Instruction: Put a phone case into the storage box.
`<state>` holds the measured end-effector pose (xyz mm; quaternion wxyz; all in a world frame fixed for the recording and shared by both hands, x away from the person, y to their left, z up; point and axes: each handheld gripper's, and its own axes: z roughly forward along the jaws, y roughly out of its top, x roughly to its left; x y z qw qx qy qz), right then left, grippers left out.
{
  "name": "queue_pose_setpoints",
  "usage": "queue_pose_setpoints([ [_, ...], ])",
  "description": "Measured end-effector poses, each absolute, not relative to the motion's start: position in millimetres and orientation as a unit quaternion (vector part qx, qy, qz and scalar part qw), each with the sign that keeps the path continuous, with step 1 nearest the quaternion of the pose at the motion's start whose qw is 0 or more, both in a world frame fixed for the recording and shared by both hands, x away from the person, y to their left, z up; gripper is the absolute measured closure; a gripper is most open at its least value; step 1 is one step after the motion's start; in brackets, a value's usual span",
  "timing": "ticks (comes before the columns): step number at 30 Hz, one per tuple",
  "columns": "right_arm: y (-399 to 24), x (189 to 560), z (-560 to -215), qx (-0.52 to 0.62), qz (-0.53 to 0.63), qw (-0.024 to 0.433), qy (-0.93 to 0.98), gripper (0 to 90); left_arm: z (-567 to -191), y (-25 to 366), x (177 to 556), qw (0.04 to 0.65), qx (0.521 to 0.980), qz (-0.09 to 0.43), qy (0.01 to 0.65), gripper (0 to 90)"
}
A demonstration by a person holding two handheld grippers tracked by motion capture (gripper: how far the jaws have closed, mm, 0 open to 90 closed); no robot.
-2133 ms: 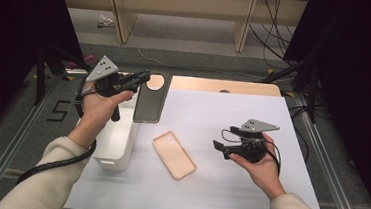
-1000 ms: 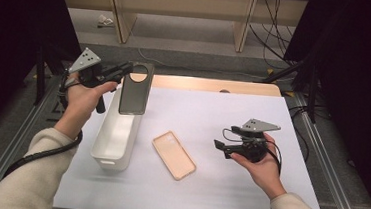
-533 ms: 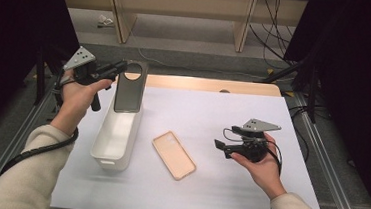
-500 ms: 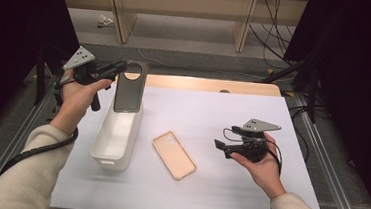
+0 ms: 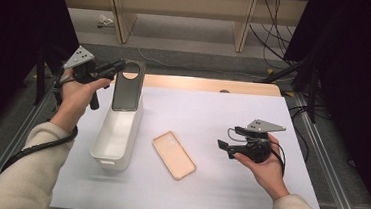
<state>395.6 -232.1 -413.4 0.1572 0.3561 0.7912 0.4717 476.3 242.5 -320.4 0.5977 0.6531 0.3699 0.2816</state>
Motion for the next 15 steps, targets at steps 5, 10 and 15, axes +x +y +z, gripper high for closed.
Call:
queue_pose_setpoints([
  [5,-233.3,394.9,-413.4,0.356,0.471,0.157,0.792,16.4,-321.9,244.7,478.5,0.596,0.653,0.284,0.372,81.1],
  [10,-233.6,394.5,-413.3,0.357,0.472,0.157,0.791,16.4,-323.3,248.5,481.5,0.593,0.656,0.287,0.368,81.2],
  [15,-234.3,394.1,-413.4,0.358,0.471,0.158,0.791,16.4,-324.9,251.7,484.5,0.589,0.656,0.289,0.373,81.2],
])
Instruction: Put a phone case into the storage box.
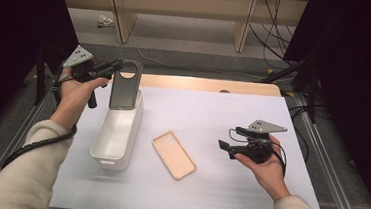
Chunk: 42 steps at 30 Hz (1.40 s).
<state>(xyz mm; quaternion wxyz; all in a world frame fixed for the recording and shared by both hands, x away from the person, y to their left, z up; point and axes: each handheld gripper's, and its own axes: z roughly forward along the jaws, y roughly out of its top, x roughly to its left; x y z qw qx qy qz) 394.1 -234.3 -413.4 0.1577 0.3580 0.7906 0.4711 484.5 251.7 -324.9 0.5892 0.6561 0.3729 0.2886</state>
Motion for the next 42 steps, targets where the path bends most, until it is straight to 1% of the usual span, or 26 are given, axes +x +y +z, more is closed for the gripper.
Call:
queue_pose_setpoints([
  [21,-234.8,394.4,-413.7,0.358,0.471,0.157,0.791,16.3,-332.3,257.6,495.7,0.581,0.656,0.290,0.385,81.2],
  [42,-235.8,395.2,-413.9,0.359,0.473,0.157,0.789,16.3,-337.8,254.9,509.2,0.571,0.659,0.287,0.397,81.2],
])
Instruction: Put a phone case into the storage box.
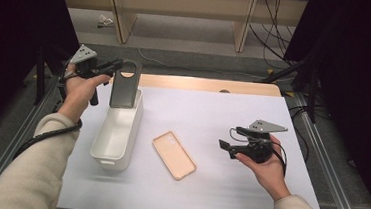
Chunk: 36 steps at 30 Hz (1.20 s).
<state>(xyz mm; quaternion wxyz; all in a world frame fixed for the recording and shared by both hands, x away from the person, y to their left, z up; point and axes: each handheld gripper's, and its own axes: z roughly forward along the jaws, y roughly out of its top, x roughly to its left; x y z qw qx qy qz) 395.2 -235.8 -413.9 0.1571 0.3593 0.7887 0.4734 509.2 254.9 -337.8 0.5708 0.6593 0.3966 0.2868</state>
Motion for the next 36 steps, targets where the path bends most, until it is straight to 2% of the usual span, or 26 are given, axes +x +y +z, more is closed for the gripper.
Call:
queue_pose_setpoints([
  [36,-236.3,397.1,-415.8,0.364,0.472,0.154,0.788,16.3,-354.8,253.5,527.0,0.557,0.668,0.278,0.408,81.1],
])
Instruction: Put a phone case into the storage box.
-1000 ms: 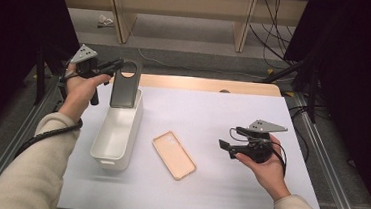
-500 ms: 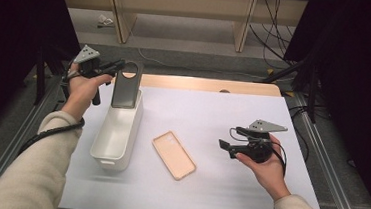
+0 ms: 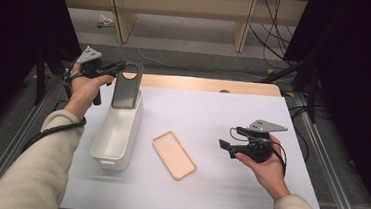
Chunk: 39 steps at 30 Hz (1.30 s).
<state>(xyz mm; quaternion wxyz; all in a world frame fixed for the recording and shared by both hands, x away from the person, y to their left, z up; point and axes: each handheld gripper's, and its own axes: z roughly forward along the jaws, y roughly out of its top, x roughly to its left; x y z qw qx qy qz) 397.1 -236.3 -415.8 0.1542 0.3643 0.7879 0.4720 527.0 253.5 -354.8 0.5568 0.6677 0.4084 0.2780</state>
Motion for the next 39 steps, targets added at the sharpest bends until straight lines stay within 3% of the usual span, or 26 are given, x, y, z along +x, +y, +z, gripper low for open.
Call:
queue_pose_setpoints([
  [39,-236.3,398.4,-417.5,0.365,0.471,0.149,0.789,16.4,-376.7,250.0,537.2,0.548,0.673,0.262,0.422,81.0],
])
